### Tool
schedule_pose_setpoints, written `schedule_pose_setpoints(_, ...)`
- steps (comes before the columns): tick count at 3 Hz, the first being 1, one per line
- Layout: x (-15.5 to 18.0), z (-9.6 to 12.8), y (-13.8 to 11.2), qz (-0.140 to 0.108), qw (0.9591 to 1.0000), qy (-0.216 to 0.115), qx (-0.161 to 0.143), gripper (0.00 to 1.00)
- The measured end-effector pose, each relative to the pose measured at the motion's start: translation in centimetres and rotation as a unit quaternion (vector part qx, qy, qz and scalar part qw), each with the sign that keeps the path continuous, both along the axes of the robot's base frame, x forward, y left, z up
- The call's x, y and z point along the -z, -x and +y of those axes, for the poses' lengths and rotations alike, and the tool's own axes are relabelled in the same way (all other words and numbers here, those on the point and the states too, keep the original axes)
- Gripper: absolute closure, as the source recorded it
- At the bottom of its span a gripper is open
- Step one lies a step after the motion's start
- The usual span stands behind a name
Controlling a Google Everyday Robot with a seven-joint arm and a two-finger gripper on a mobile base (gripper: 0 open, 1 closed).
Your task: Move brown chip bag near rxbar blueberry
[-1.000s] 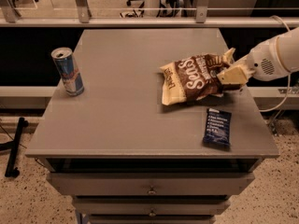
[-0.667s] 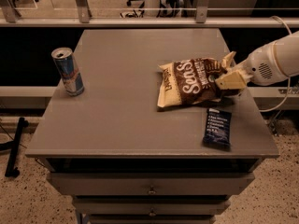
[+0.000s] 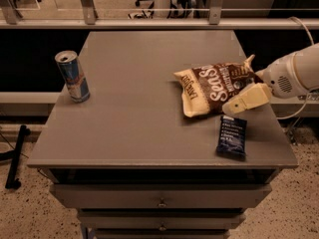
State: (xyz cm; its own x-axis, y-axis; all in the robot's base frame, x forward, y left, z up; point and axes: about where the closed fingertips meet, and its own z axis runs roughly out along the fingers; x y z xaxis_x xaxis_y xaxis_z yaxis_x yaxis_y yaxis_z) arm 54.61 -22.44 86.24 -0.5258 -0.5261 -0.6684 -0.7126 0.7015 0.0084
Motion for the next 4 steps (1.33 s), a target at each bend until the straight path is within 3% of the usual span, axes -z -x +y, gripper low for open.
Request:
schedule_pose_setpoints(1,-0.2,-1.8,-0.7,-0.027,0.9995,0.014,0.013,0.00)
schedule_pose_setpoints(2,-1.3,-5.1,-2.2,-0.070,0.9960,0.039,0.040,0.00)
schedule_pose_setpoints(3,-2.3,-8.9,-4.0,-0.126,0.9893,0.027,0.068,0.00)
schedule_pose_setpoints(4,-3.9,-12.0,-5.1,-0.187,0.9794,-0.003,0.075,0.00)
